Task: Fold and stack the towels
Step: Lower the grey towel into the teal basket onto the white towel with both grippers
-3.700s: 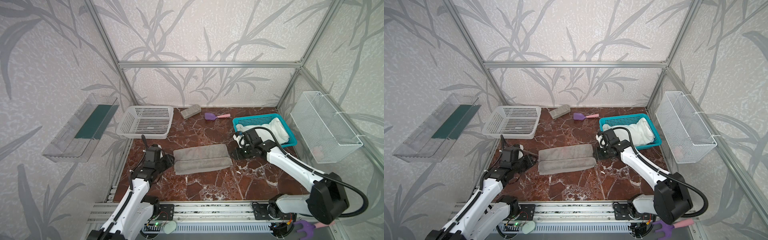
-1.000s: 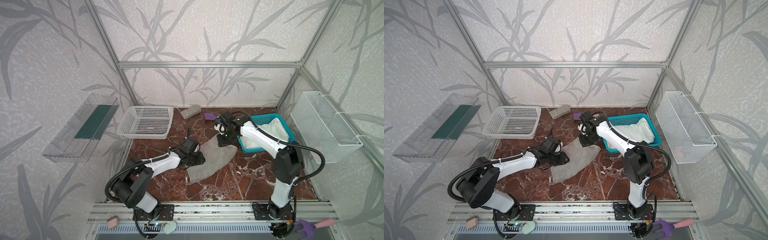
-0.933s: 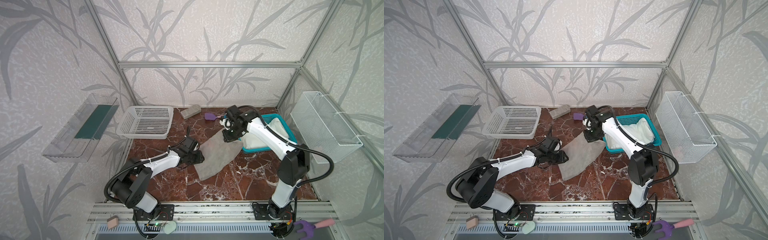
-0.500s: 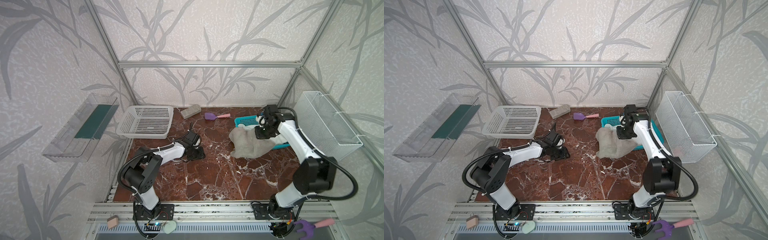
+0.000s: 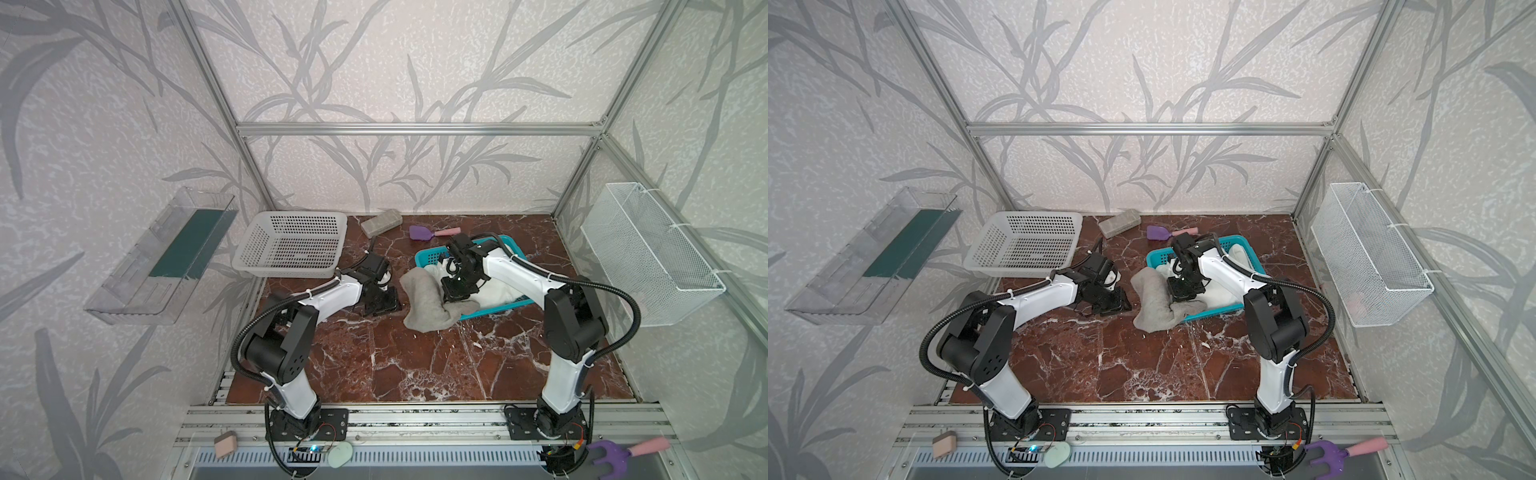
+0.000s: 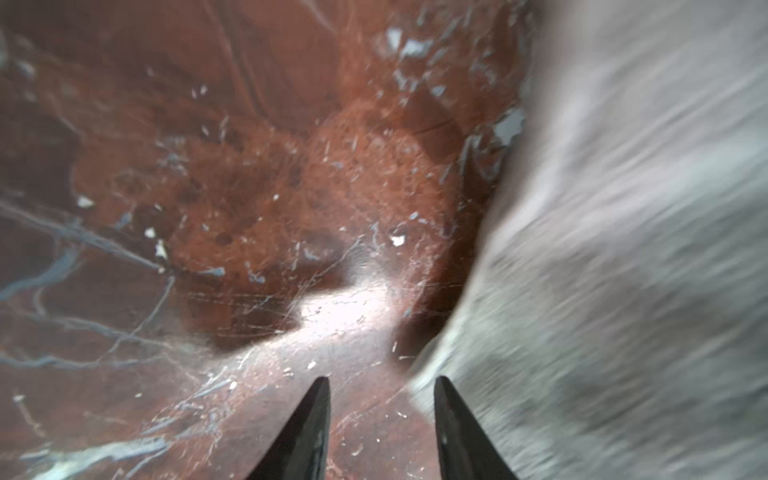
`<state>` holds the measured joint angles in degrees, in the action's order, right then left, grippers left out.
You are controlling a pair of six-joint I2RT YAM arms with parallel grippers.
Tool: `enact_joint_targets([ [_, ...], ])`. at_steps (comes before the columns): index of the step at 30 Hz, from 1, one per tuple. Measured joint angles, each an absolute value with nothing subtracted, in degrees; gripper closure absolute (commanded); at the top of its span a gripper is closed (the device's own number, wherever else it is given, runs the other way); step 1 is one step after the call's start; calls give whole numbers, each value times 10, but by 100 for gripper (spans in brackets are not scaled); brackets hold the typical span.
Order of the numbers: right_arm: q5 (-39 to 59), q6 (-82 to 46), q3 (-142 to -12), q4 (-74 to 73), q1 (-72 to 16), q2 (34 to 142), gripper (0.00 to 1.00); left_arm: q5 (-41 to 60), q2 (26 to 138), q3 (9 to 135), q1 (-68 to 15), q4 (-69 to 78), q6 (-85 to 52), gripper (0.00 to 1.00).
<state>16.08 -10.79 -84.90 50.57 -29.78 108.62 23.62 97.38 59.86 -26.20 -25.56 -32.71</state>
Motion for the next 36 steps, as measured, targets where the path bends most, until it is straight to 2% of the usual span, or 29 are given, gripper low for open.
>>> enact_joint_targets([
  [8, 91, -93, -960, 590, -279, 1071, 100, 242, 969, 595, -262, -246, -336, 57],
  [16, 44, -63, -1043, 599, -231, 1034, 100, 236, 959, 595, -262, -265, -327, 57],
  [22, 30, -33, -1115, 626, -188, 1093, 100, 221, 914, 582, -254, -289, -310, 56],
  [31, -8, 8, -1115, 633, -152, 1223, 100, 215, 907, 560, -249, -296, -310, 56],
  [36, -56, 20, -1120, 636, -147, 1235, 100, 212, 908, 560, -249, -298, -310, 56],
])
